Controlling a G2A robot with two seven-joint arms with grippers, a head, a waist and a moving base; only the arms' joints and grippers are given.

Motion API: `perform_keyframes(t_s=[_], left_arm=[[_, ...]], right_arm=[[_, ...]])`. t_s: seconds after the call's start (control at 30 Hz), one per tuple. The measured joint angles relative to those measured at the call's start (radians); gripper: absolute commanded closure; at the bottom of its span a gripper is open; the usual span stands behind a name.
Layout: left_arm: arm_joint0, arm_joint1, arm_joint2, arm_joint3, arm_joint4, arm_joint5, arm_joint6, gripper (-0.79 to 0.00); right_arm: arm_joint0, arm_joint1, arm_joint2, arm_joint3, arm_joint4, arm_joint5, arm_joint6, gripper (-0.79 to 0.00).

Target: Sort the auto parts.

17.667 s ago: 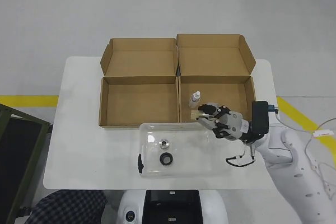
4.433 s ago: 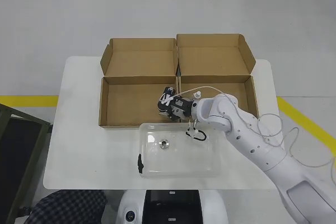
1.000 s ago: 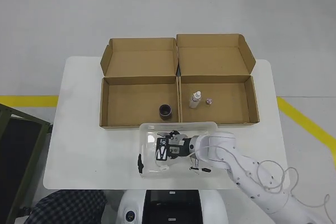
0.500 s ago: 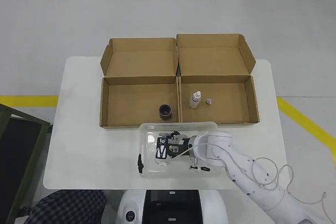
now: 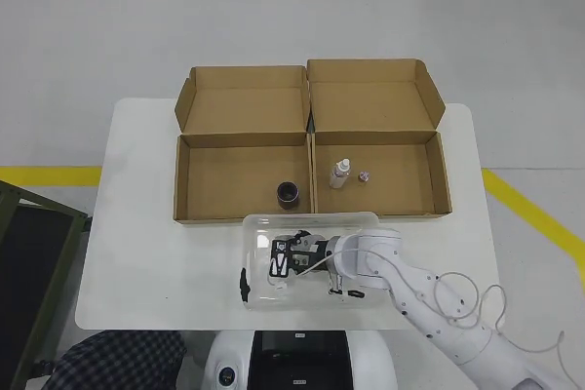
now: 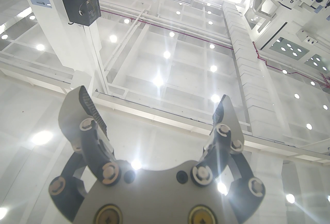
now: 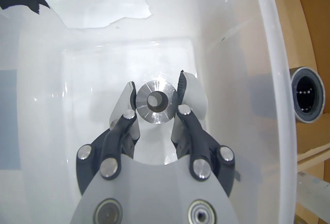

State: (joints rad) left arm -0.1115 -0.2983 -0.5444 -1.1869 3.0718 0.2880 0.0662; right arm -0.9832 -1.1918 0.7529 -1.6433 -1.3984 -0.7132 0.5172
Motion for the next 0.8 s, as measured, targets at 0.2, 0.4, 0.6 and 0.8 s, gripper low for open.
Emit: perform_keyframes(t_s=[0.2,0.4,0.6,0.8], left_arm=[[0.0,0.0,0.0,0.0,0.0,0.0,0.0,-0.785],[0.0,0.0,0.0,0.0,0.0,0.0,0.0,-0.785],[0.0,0.0,0.0,0.0,0.0,0.0,0.0,-0.785],[0.0,0.0,0.0,0.0,0.0,0.0,0.0,-0.785]], right_arm=[[-0.01,0.005,0.017,-0.037,0.003,-0.018,-0.001,0.0],[-0.037,0.017,0.06,-0.099,0.023,-0.044,-0.011,0.0],[-0.069,0.032,0.11,-0.179,0.023,-0.053,-0.005,0.0],[-0.114,0.049,0.177,-0.261,0.042,-0.063,-0.014,0.0]])
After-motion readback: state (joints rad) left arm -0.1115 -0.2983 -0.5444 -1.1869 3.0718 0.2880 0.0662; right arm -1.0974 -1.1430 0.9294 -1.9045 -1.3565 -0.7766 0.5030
